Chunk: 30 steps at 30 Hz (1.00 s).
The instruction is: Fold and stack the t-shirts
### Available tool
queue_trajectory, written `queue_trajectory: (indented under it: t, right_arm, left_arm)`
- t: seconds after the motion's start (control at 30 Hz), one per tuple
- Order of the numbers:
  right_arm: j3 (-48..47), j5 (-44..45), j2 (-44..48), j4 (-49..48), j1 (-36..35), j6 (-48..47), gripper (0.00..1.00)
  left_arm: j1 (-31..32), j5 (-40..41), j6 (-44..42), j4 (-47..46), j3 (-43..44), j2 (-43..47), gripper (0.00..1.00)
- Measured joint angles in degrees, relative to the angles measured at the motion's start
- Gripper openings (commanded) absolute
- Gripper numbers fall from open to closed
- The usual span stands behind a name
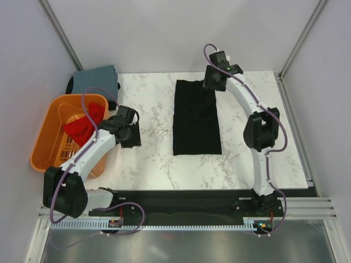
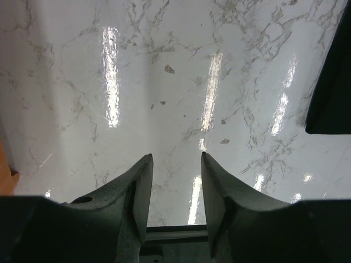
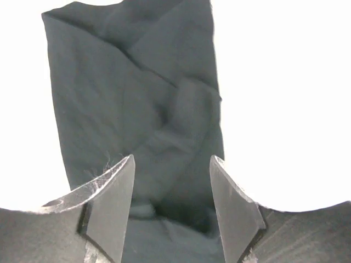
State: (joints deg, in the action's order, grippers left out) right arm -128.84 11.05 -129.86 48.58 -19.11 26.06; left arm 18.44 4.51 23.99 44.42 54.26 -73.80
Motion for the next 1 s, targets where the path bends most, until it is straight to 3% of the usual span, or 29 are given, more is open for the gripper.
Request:
queue_trajectory:
  t: [0.23,0.37,0.47,0.6,0.77,1.0]
  right_arm:
    - [47.7,-3.9,32.1,-8.2,0.6,0.8,0.65]
    - [66.8,-8.8,44.6,-13.3,1.0,3.3,0.65]
    - [78.1,-13.7,49.5,-19.7,1.4,5.7,0.63]
    - [85.9,-18.6,49.1,-24.6,1.3,7.3,0.62]
    - [88.0,-20.4,47.7,-29.8,1.3,7.7,0.59]
    - [89.8,-22.1,45.6,-36.4,1.4,8.2,0.42]
  left_arm:
    - [1.0,-8.6,1.5,-5.8,-3.9,2.6,0.5]
    - [5.8,-12.2,4.3,-10.6,-4.8,2.4,0.59]
    - [9.4,-14.2,6.8,-15.6,-5.0,-0.4,0.7]
    - [10.6,-17.2,11.5,-24.2,-8.6,-4.7,0.74]
    - [10.9,-20.0,16.2,-31.6,-12.2,-10.7,0.73]
    - [13.1,-21.1,19.8,-38.9,-13.2,-14.9,0.66]
